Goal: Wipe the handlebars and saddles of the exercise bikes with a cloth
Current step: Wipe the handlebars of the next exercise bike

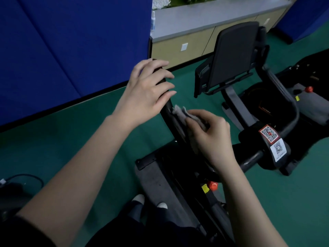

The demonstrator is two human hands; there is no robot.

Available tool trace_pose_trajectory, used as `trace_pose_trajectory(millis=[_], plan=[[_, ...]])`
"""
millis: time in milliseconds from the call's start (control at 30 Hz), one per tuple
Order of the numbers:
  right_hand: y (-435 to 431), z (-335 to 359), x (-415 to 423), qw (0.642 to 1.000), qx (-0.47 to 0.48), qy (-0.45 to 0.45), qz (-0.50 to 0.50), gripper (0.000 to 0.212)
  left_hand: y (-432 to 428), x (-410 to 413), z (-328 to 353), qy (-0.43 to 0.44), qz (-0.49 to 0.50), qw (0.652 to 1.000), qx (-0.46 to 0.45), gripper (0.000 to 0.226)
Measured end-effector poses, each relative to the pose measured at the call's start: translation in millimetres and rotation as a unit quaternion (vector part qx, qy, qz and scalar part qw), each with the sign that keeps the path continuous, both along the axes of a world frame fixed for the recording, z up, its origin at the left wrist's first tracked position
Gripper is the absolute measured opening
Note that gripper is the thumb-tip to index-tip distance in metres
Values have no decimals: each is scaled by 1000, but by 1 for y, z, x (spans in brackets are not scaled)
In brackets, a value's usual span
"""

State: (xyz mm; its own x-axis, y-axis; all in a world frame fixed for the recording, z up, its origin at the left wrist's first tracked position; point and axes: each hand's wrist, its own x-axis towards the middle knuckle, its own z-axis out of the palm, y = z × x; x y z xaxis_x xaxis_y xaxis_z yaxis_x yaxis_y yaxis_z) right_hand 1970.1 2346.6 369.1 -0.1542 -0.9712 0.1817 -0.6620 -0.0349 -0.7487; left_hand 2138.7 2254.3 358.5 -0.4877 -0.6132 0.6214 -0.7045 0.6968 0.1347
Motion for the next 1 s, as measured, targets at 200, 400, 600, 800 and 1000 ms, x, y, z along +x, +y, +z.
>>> trace_pose_trajectory(millis=[200, 400, 600, 800, 1000], plan=[[-44, -3, 6, 988, 119, -100, 17, 17, 0, -4, -2, 23, 16, 1000, -1, 24], [-10, -12, -15, 992, 81, -93, 21, 8, 0, -5, -5, 41, 18, 999, 7, 22], [0, -10, 12, 992, -100, 13, 81, 13, 2, -3, -4, 33, 16, 999, 24, 21], [23, -15, 1, 988, -112, 73, 76, 16, 0, 1, -3, 31, 7, 999, 13, 22], [24, -16, 24, 986, -92, 68, -121, 8, -10, 7, -6, 19, -18, 999, -45, 25]])
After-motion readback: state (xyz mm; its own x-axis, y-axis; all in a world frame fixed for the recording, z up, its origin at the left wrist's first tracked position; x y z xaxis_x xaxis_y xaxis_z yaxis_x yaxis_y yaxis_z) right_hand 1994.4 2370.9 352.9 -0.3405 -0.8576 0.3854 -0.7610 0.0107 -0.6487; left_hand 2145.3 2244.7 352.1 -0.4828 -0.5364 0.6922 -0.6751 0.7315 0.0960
